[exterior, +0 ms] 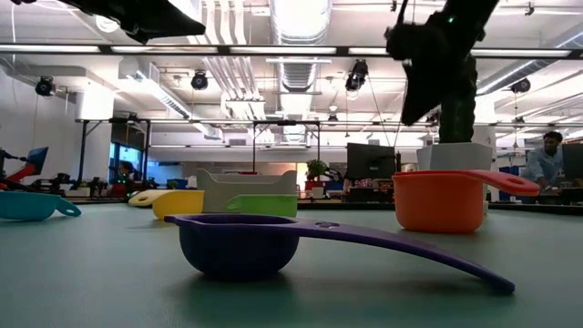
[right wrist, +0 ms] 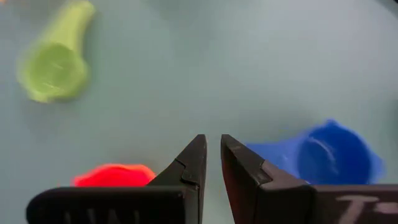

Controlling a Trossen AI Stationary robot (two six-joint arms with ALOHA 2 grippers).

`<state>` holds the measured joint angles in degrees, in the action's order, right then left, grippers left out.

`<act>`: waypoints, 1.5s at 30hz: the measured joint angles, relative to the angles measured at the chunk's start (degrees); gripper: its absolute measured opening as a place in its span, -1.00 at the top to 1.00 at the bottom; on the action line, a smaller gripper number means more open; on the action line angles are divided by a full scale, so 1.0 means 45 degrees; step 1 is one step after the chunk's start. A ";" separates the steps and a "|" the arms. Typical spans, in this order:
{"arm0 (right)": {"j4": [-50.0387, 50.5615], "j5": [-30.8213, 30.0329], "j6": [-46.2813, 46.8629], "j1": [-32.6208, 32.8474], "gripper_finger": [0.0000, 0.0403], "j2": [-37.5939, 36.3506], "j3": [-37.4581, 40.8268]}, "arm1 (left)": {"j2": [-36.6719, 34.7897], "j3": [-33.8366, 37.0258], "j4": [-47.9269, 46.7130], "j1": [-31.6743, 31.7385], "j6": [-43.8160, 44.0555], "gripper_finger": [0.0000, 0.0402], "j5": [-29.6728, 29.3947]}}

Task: Nest measuring cups in basket
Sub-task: Stack the blue measuring cup on top of the red measuring cup

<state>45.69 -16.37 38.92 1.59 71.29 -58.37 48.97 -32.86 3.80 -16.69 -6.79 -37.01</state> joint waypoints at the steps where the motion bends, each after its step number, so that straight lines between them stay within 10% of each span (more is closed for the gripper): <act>1: 0.0506 0.0021 0.0003 -0.0166 0.81 0.0244 -0.0180 | 0.0013 -0.0002 -0.0007 0.0000 0.0000 1.00 0.0000; 11: 0.3686 0.0806 -0.0700 -0.2258 0.81 0.2273 -0.0810 | 0.0009 -0.0024 -0.0031 0.0000 0.0000 1.00 0.0005; 27: 0.3921 0.2309 -0.8612 -0.2581 0.80 0.1238 -0.0671 | 0.0019 -0.0024 -0.0022 0.0000 0.0000 1.00 0.0010; 45: 0.2735 0.0958 -1.1900 -0.2610 0.08 0.0655 0.1833 | 0.0024 -0.0024 0.0015 0.0000 0.0000 1.00 0.0012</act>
<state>58.00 -12.05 -14.63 -10.15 74.24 -50.12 49.08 -32.97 3.87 -16.69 -6.79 -36.96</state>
